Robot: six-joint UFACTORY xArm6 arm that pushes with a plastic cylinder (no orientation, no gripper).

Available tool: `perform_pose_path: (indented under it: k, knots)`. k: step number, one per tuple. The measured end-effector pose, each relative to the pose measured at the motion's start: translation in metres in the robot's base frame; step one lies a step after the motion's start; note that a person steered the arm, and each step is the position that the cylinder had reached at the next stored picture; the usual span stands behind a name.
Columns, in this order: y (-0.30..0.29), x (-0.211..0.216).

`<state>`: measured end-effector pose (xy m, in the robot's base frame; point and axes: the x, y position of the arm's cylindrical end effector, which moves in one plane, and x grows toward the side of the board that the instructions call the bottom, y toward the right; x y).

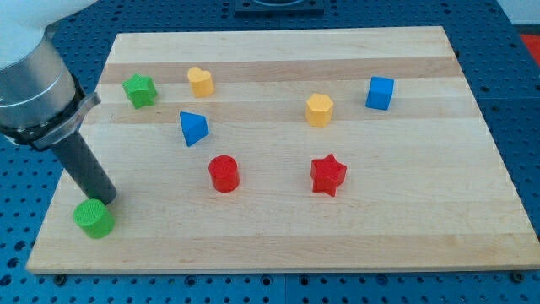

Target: Place the red circle right to the green circle

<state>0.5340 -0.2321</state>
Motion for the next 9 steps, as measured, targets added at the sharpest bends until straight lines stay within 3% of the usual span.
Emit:
perform_pose_path:
  k: [1, 2, 3, 4, 6, 7, 8, 9]
  knots:
    - [0.013, -0.032]
    - [0.079, -0.059]
    - [0.166, -0.059]
    - [0.213, -0.057]
    - [0.144, 0.019]
    - [0.145, 0.019]
    - [0.210, -0.002]
    - [0.227, -0.039]
